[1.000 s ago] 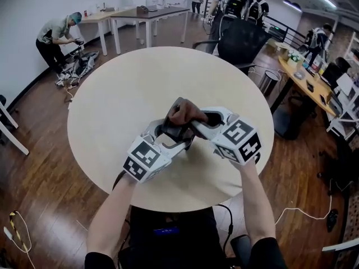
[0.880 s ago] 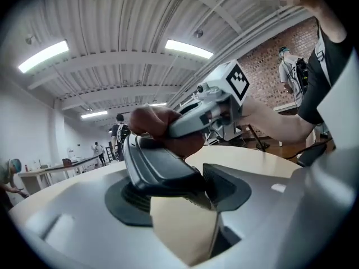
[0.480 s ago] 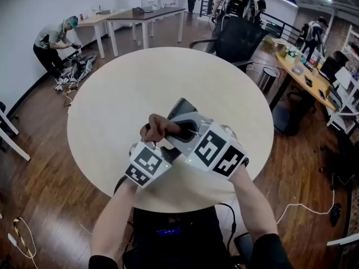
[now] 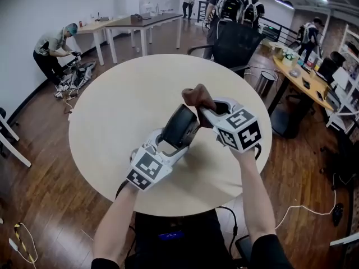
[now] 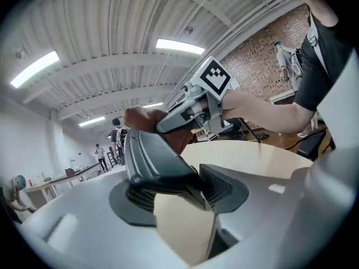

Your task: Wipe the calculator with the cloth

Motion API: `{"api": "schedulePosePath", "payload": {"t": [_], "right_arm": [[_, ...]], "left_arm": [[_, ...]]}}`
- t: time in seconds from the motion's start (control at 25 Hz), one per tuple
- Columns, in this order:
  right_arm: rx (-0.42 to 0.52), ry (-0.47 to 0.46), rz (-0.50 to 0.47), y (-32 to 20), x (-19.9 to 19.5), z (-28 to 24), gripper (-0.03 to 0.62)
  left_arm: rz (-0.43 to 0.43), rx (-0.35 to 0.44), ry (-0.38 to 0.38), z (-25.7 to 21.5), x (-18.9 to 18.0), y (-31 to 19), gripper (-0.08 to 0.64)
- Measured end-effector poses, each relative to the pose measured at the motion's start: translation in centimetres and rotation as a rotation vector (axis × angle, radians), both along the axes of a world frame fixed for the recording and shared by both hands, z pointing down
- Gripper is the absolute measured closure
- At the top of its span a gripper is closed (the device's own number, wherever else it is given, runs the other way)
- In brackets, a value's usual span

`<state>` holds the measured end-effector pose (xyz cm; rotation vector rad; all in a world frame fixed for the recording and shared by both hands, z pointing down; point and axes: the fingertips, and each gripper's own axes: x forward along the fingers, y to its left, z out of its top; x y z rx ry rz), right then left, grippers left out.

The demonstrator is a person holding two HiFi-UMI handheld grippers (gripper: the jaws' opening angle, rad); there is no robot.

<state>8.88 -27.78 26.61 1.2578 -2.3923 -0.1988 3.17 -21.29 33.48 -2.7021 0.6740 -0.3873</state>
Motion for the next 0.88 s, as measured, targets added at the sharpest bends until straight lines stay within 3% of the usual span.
{"api": "schedulePosePath", "payload": {"t": [0.08,0.16,0.28,0.36,0.48,0.6,0.72,0.8,0.88], "right_arm": [[0.039,-0.009,-0.027,1.5,-0.9,-0.8,0.508],[0.076,0.014,-0.142,4.3,-4.5,-1.8,0.508],[0.065,0.134,-0.316,7.6,-10.3,-0.6,0.508],[0.038,0.201,-0.356,7.7,-11.8,0.8,0.508],[0.001,0.115,-0.304,5.6,-9.9,0.6,0.508],[-0.009,0.016,-0.138,1.4,-4.4,-0.4,0.508],[-0.032,-0.010,0.046,-1.3,1.2,0.2,0.508],[-0.055,-0.045,0.052,0.0,1.7,1.4,0.508],[-0.080,-0.080,-0.020,2.4,-0.3,2.7,0.508]], "left_arm": [[0.001,0.004,-0.005,0.0,-0.2,0.0,0.333],[-0.003,0.004,-0.002,-0.2,-0.5,-0.1,0.334],[-0.008,0.009,0.002,-0.2,-0.5,-0.2,0.335],[-0.008,0.009,-0.002,-0.2,-0.5,-0.3,0.336],[-0.007,0.003,-0.004,-0.2,-0.6,-0.3,0.337],[-0.012,0.000,0.003,-0.1,-0.7,-0.3,0.337],[-0.019,-0.008,0.004,-0.3,-0.7,-0.3,0.342],[-0.029,-0.043,0.019,-0.2,-1.2,-0.4,0.343],[-0.049,-0.109,0.063,0.0,-2.4,-0.9,0.344]]}}
